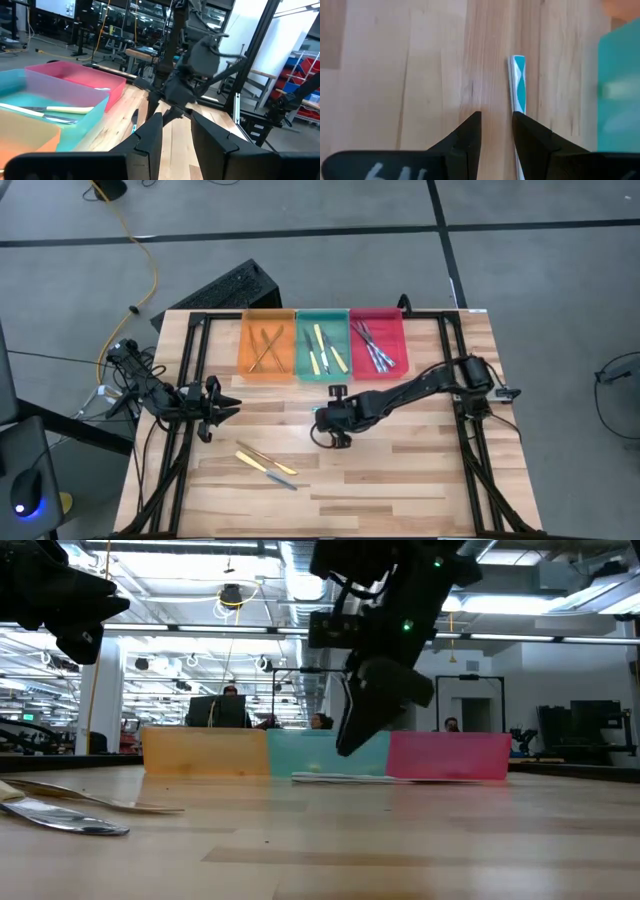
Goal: Sort silverware by color (type)
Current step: Put the blue patterned table knife into the red bin
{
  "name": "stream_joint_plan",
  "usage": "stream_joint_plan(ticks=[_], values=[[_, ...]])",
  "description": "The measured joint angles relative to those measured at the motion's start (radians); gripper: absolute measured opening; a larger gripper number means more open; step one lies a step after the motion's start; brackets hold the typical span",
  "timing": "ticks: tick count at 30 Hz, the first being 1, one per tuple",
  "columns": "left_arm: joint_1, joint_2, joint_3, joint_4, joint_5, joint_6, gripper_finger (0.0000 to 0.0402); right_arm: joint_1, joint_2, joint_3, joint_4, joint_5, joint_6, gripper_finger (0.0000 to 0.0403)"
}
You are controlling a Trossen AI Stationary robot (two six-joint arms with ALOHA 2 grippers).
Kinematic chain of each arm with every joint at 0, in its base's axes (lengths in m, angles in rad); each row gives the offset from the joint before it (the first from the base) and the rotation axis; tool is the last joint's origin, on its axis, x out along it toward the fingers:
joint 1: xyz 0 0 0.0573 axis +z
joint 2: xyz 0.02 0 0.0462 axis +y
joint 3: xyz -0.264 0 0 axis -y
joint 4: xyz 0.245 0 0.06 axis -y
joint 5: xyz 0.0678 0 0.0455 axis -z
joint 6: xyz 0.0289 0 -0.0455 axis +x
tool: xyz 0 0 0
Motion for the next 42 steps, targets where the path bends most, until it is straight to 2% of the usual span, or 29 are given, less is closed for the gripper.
stream_joint_plan(ticks=[5,11,17,32,39,42], values=[[0.000,0.000,0.000,0.000,0.000,0.000,0.0089,-0.020,-0.107,-0.128,0.211,-0.015,0.014,0.0133],[0.000,0.000,0.000,0.000,0.000,0.000,0.0089,-0.032,-0.244,-0.371,0.508,-0.027,0.010,0.0133],[0.000,0.000,0.000,0.000,0.000,0.000,0.0089,-0.048,-0.273,-0.511,0.670,-0.025,0.014,0.0133],[0.000,0.000,0.000,0.000,0.003,0.000,0.0089,-0.111,-0.087,-0.515,0.777,-0.061,0.006,0.0133],[0.000,0.000,0.000,0.000,0.003,0.000,0.0089,-0.134,-0.064,-0.515,0.780,-0.109,0.014,0.0131],[0.000,0.000,0.000,0.000,0.004,0.000,0.0089,-0.135,-0.063,-0.514,0.774,-0.112,0.032,0.0118]])
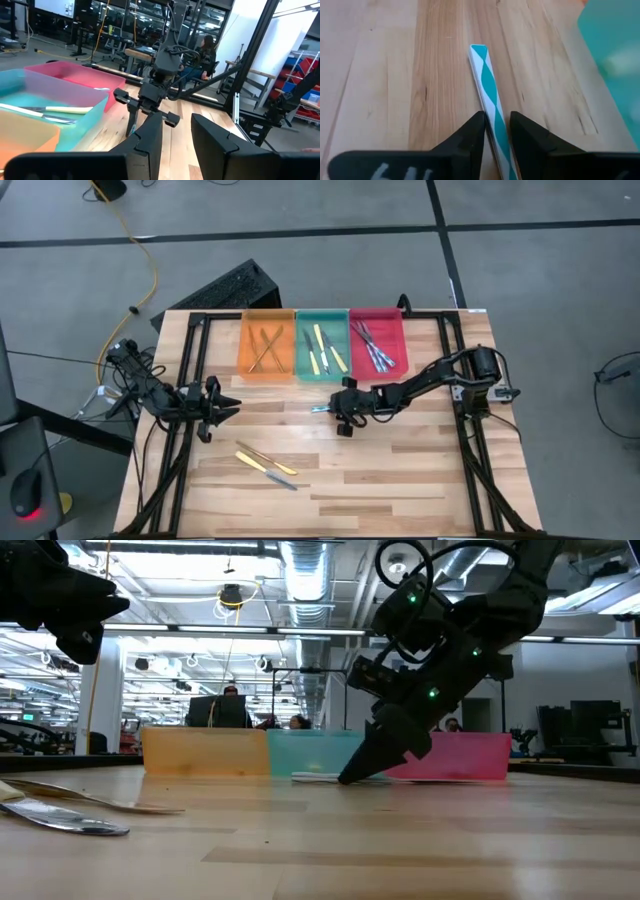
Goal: Sort silverware by color (type)
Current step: Put the blue patterned table knife into the red bin
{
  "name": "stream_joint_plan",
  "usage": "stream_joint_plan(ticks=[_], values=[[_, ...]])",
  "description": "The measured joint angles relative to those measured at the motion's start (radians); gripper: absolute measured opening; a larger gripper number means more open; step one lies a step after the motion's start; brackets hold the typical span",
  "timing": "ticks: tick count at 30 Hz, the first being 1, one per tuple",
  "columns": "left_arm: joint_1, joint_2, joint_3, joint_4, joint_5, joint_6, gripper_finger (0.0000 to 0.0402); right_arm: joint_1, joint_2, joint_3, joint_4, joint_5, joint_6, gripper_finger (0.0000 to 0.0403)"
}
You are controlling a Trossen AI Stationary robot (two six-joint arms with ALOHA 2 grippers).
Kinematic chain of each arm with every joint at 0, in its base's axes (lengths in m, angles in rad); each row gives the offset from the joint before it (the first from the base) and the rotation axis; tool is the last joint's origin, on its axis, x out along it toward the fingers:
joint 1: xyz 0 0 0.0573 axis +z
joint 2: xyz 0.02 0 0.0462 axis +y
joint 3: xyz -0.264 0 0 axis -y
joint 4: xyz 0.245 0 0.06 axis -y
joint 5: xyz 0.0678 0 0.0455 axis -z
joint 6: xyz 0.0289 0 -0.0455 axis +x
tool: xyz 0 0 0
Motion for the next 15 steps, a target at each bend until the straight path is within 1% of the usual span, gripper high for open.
stream_joint_plan(ticks=[3,9,15], values=[[0.000,0.000,0.000,0.000,0.000,0.000,0.0089,0.001,0.000,0.001,-0.014,-0.001,0.018,0.0096],[0.000,0.000,0.000,0.000,0.000,0.000,0.0089,0.010,0.001,0.001,-0.041,0.004,0.043,0.0033],[0.000,0.000,0.000,0.000,0.000,0.000,0.0089,0.027,0.003,0.000,-0.035,0.017,0.112,0.0033]])
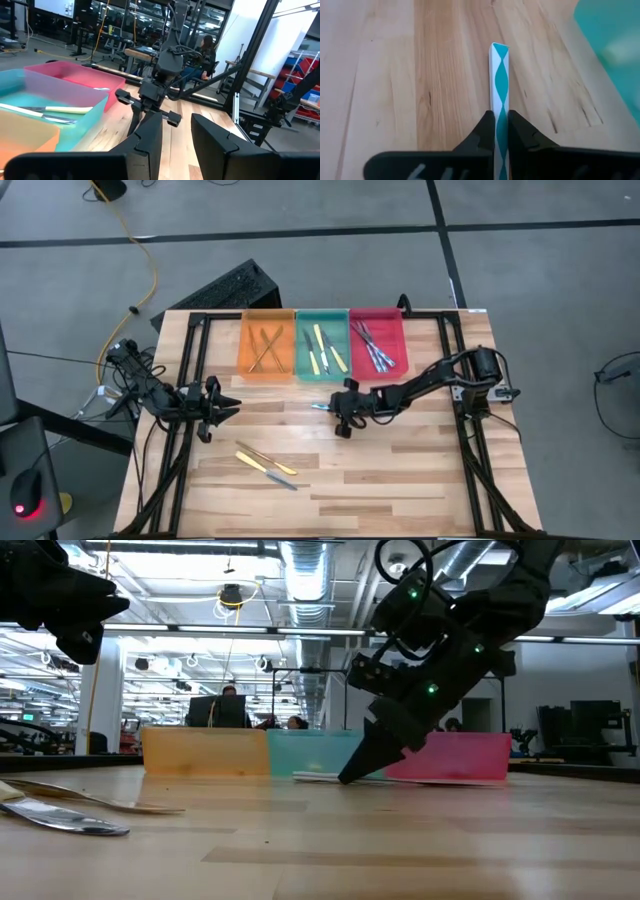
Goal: Sort silverware by color (type)
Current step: Put the blue patterned table knife into the red bin
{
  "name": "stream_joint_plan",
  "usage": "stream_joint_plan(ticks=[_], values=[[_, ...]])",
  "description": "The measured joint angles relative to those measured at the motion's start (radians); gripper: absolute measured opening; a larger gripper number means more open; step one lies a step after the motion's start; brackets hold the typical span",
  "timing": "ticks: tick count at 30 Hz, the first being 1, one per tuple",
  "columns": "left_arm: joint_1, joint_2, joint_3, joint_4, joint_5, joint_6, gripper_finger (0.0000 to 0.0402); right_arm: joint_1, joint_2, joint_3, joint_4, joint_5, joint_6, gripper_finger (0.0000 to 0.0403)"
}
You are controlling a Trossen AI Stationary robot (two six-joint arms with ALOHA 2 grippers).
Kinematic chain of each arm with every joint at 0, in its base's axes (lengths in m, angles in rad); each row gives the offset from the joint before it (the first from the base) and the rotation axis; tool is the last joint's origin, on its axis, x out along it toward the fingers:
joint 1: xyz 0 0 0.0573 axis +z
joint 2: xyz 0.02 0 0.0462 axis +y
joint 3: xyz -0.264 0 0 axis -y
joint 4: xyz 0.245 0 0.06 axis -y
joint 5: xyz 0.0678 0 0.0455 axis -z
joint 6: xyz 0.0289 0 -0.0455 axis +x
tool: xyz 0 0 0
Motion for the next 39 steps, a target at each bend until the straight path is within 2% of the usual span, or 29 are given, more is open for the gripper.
stream_joint_plan(ticks=[5,9,15,21,30,39], values=[[0.000,0.000,0.000,0.000,0.000,0.000,0.0089,0.034,-0.020,-0.004,0.030,0.062,0.093,0.0033],[0.000,0.000,0.000,0.000,0.000,0.000,0.0089,0.057,-0.057,-0.004,0.066,0.064,0.153,0.0033],[0.000,0.000,0.000,0.000,0.000,0.000,0.0089,0.081,-0.134,0.051,0.118,0.107,0.178,0.0033],[0.000,0.000,0.000,0.000,0.000,0.000,0.0089,0.063,-0.206,0.111,0.124,0.288,0.179,0.0035],[0.000,0.000,0.000,0.000,0.000,0.000,0.0089,-0.076,-0.309,0.140,0.106,0.475,0.153,0.0036],[0.000,0.000,0.000,0.000,0.000,0.000,0.0089,-0.304,-0.338,0.141,-0.137,0.539,0.212,0.0037]])
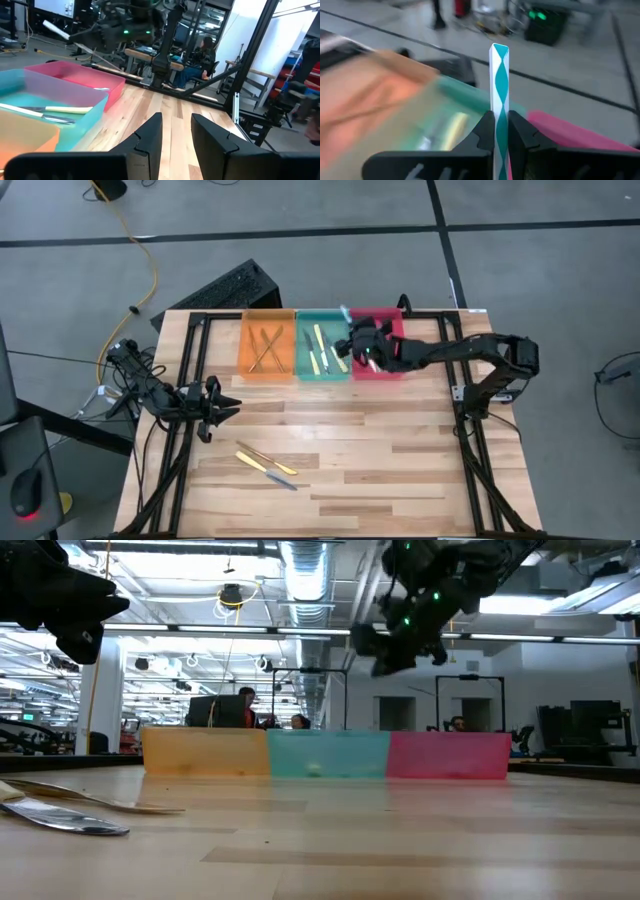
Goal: Sort silverware by color (type)
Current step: Put the blue patterned table knife into the red bin
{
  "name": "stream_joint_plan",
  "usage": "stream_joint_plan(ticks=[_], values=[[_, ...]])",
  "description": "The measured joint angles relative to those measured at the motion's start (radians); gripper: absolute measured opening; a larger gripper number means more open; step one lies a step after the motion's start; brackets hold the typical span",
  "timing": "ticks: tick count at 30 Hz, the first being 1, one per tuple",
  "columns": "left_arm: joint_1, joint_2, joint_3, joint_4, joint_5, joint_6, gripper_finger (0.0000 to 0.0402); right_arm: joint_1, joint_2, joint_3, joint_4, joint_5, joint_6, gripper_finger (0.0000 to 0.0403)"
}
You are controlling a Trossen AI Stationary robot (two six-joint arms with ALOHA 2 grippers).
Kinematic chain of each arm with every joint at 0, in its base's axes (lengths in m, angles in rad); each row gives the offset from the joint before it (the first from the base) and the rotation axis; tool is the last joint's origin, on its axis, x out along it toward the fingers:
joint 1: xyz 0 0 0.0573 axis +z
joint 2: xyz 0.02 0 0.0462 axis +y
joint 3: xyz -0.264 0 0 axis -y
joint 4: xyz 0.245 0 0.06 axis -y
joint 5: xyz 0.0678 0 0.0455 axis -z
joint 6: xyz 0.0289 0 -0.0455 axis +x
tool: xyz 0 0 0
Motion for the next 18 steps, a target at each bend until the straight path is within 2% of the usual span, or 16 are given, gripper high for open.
stream_joint_plan(ticks=[5,9,14,18], values=[[0.000,0.000,0.000,0.000,0.000,0.000,0.0089,-0.099,0.010,-0.004,-0.152,-0.001,0.028,0.0038],[0.000,0.000,0.000,0.000,0.000,0.000,0.0089,-0.158,0.009,-0.038,-0.191,-0.013,0.051,0.0038],[0.000,0.000,0.000,0.000,0.000,0.000,0.0089,-0.222,0.010,-0.084,-0.187,-0.074,0.046,0.0038],[0.000,0.000,0.000,0.000,0.000,0.000,0.0089,-0.256,0.010,-0.161,-0.095,-0.120,0.006,0.0038]])
